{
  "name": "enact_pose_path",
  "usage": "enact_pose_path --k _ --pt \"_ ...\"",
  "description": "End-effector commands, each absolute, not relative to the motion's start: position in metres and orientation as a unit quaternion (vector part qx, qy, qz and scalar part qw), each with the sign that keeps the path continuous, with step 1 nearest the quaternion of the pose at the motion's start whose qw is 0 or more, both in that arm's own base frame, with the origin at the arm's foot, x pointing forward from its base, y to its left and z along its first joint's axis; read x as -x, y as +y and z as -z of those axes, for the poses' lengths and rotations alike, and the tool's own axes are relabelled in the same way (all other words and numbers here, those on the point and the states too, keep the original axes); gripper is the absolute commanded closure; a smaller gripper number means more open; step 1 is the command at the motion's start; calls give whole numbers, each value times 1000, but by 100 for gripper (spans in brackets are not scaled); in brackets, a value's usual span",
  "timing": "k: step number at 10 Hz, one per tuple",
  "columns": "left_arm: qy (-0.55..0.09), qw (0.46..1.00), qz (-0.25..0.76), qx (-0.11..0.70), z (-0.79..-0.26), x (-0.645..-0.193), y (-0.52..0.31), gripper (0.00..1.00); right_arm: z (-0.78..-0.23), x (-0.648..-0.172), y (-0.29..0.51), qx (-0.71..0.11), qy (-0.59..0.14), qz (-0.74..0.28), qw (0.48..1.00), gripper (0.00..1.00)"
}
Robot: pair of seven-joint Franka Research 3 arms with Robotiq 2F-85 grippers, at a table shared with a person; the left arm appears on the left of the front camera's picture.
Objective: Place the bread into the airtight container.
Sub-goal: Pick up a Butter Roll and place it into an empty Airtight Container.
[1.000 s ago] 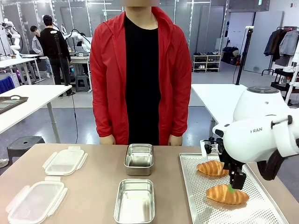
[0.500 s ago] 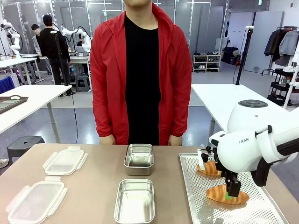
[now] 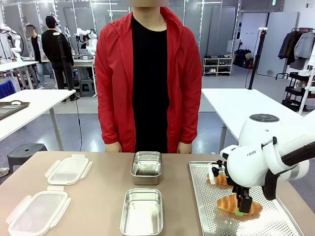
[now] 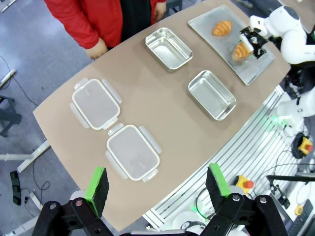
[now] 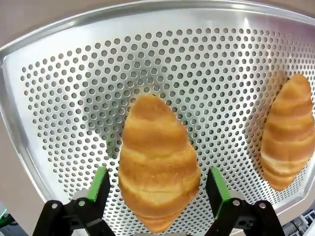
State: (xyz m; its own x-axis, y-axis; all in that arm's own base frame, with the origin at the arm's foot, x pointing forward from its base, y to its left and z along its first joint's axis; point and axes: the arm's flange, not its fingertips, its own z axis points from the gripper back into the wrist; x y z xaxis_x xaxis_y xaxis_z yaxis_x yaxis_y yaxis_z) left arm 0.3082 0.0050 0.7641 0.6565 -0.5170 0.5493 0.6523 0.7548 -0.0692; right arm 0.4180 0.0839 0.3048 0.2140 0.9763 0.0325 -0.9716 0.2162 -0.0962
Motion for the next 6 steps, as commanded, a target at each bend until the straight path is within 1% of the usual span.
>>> enact_pose_path --k 1,6 --pt "-260 897 333 130 -765 -308 6 0 -300 -408 77 18 -46 -626 778 16" --pt "-260 897 333 130 -765 -308 6 0 -299 -412 75 5 -37 -623 782 65"
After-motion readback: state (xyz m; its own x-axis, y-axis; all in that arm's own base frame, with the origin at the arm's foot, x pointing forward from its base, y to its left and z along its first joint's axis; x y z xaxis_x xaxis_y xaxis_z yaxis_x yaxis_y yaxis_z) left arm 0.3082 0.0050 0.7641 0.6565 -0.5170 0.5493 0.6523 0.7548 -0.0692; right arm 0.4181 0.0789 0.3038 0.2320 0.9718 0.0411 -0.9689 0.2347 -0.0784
